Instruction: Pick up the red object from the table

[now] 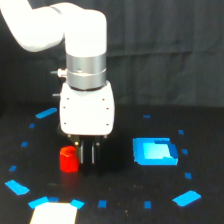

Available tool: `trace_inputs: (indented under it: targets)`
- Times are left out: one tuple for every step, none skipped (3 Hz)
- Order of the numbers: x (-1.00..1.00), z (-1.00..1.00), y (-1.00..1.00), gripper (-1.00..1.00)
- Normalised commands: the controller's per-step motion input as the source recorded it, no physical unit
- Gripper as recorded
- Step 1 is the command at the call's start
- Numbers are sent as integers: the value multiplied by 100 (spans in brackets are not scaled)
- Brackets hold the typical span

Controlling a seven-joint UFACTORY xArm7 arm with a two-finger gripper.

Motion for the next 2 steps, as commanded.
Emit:
trace_inputs:
  targets:
    - [3, -31, -42, 12]
    - [-91, -98, 100, 81]
